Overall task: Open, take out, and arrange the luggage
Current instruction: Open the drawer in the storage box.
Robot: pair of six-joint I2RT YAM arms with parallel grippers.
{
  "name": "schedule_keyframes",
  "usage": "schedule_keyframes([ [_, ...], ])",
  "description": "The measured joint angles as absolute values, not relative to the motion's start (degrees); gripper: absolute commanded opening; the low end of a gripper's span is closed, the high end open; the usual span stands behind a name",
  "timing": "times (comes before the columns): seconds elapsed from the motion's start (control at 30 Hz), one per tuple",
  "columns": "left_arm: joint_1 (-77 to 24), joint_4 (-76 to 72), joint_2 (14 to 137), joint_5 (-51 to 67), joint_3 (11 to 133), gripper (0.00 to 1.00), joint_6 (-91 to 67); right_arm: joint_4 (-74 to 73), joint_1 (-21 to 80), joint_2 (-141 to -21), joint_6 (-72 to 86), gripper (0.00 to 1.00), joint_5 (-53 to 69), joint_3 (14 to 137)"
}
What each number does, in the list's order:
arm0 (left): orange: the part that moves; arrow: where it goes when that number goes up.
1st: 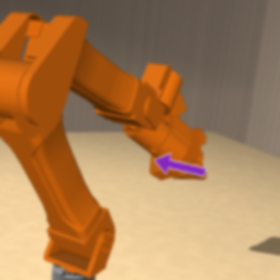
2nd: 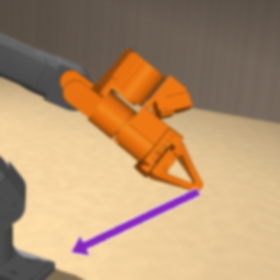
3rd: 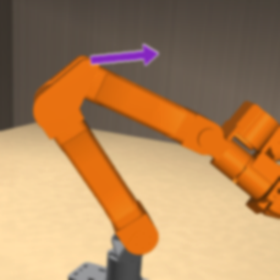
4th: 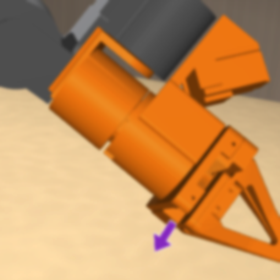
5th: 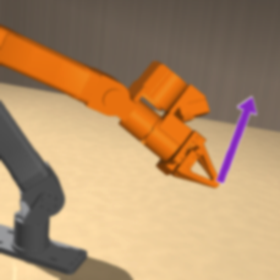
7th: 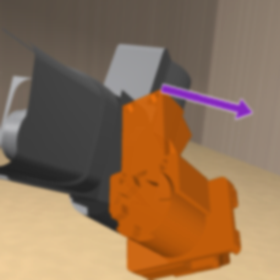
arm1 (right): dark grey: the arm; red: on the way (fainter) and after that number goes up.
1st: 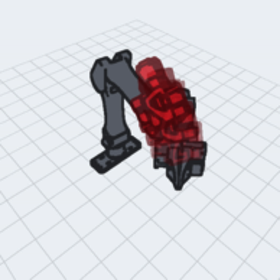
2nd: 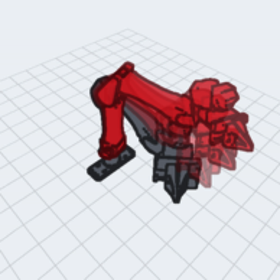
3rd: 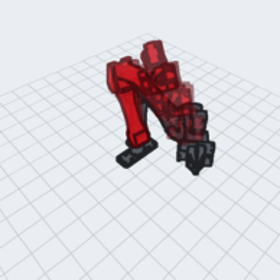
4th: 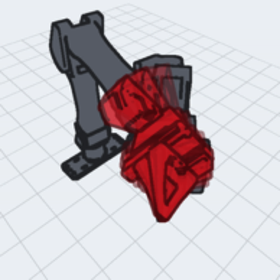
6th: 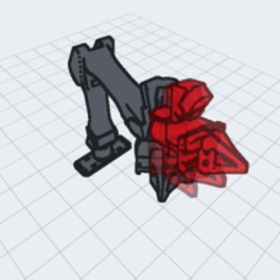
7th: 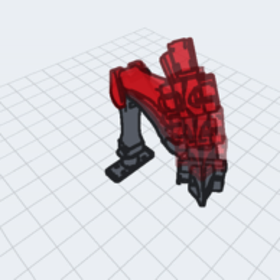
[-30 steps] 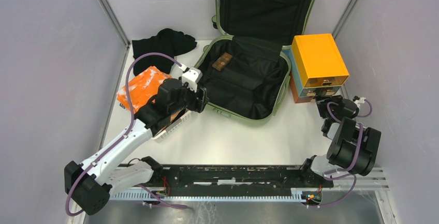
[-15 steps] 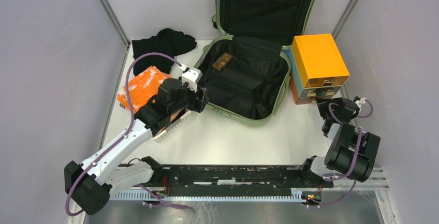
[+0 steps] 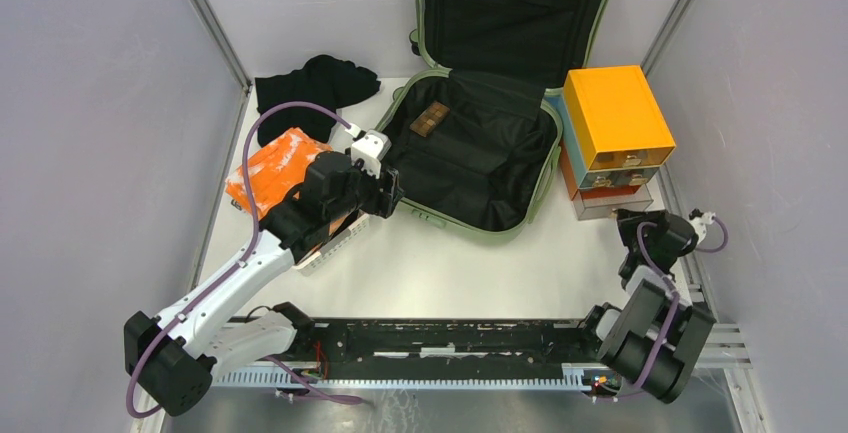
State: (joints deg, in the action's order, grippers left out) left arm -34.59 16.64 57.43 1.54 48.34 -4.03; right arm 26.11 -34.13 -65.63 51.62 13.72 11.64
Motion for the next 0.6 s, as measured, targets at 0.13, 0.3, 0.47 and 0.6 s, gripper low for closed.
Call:
schedule_keyframes([
  [0.13, -34.6, 16.7, 57.4, 1.6, 48.3, 0.7, -4.0, 23.4, -35.8, -59.3, 50.1, 0.23, 13.2, 8.8],
  [0.3, -34.6, 16.7, 57.4, 2.0, 48.3, 0.7, -4.0, 16.9, -37.7, -51.0, 47.4, 0.27, 12.1, 7.1],
  [0.47, -34.6, 16.6, 57.1, 2.0, 48.3, 0.7, -4.0, 11.6, -39.4, -45.4, 45.3, 0.37, 11.4, 6.4],
  [0.6, -34.6, 16.6, 56.7, 2.0, 48.3, 0.7, -4.0, 7.9, -39.8, -42.2, 43.2, 0.5, 11.4, 6.4],
])
